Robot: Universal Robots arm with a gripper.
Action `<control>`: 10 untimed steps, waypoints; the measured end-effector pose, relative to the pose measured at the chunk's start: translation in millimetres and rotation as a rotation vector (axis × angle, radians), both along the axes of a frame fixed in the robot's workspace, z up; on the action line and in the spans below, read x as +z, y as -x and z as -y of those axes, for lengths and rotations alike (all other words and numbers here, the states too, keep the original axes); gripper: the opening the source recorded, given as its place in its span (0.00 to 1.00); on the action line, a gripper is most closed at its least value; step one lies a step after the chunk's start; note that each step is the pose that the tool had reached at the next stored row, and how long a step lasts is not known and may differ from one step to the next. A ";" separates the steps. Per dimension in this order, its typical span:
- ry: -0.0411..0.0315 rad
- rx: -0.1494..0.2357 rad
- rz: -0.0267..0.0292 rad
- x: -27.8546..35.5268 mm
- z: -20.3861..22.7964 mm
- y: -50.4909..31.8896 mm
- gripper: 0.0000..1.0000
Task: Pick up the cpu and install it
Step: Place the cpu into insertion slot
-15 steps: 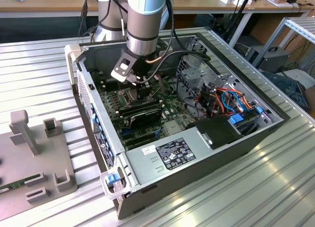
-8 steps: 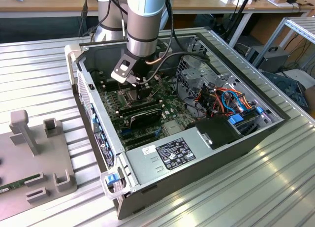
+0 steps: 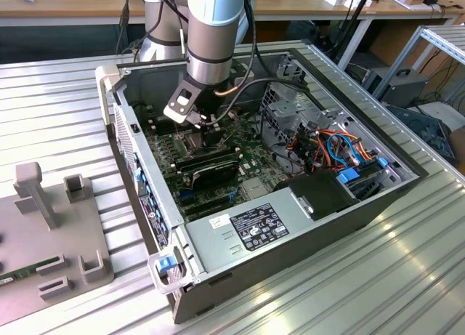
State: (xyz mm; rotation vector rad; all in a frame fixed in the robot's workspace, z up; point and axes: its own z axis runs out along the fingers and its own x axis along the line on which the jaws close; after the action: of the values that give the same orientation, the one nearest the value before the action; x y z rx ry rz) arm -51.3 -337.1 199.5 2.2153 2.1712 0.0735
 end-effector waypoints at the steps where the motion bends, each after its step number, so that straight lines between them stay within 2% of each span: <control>1: 0.0002 0.000 0.0000 -0.1 0.0 0.0 0.55; 10: 0.0000 0.000 0.0000 -1.5 0.0 0.0 0.55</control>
State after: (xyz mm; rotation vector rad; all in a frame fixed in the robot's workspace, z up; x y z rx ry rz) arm -51.3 -337.1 198.0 2.2153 2.1712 0.0734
